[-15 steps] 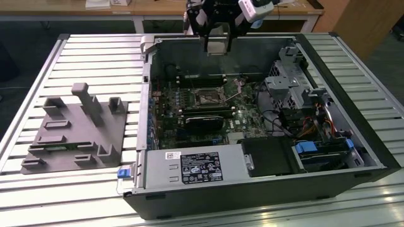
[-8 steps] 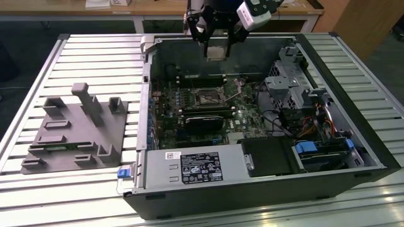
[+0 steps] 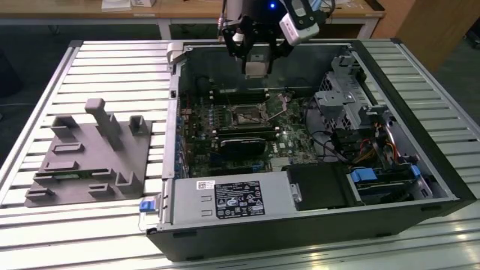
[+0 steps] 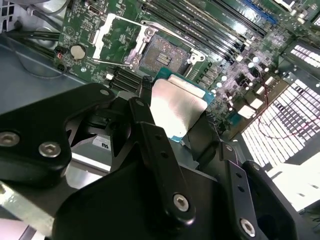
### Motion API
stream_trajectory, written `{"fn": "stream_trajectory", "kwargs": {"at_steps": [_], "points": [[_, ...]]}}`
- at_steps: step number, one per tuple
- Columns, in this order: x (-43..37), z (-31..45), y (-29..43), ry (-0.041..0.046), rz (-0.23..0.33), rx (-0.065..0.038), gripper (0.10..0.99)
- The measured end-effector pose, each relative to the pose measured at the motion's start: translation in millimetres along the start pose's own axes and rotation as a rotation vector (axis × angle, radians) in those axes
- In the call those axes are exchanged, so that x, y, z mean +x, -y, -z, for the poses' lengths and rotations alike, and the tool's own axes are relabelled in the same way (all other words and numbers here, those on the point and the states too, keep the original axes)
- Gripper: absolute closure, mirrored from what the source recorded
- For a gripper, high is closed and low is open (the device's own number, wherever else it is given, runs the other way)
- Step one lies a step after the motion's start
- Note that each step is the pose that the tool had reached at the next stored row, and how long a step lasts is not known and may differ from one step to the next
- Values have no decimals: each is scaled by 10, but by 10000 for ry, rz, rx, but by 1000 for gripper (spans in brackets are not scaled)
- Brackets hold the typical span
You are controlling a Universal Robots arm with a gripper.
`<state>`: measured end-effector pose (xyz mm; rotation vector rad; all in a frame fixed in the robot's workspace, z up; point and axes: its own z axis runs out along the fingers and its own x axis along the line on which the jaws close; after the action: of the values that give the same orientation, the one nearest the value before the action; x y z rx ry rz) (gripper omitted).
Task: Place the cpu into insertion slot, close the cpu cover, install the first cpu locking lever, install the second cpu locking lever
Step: 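Place the cpu into insertion slot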
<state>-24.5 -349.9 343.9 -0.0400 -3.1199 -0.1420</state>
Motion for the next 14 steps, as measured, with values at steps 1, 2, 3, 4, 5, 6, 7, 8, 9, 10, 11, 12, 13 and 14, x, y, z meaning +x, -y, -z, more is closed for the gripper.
{"fn": "stream_trajectory", "kwargs": {"at_steps": [1,2,3,4,5,6,7,8,9,10,11,12,13,14], "points": [[0,-18,2,0,0,-2,545],[-1,-36,3,0,0,-5,545],[-1,-54,5,0,0,-7,545],[-1,-72,7,0,0,-8,545],[-2,-91,8,0,0,-9,545],[-2,-109,10,0,0,-9,545],[-2,-127,12,-1,0,-9,545],[-3,-145,13,0,0,-10,545],[-3,-163,15,0,0,-10,545],[-3,-181,17,0,0,-9,545],[-4,-198,18,-1,0,-9,545],[-4,-218,20,-1,1,-9,545],[-5,-236,21,0,1,-11,545],[-5,-254,23,0,0,-13,545]]}}
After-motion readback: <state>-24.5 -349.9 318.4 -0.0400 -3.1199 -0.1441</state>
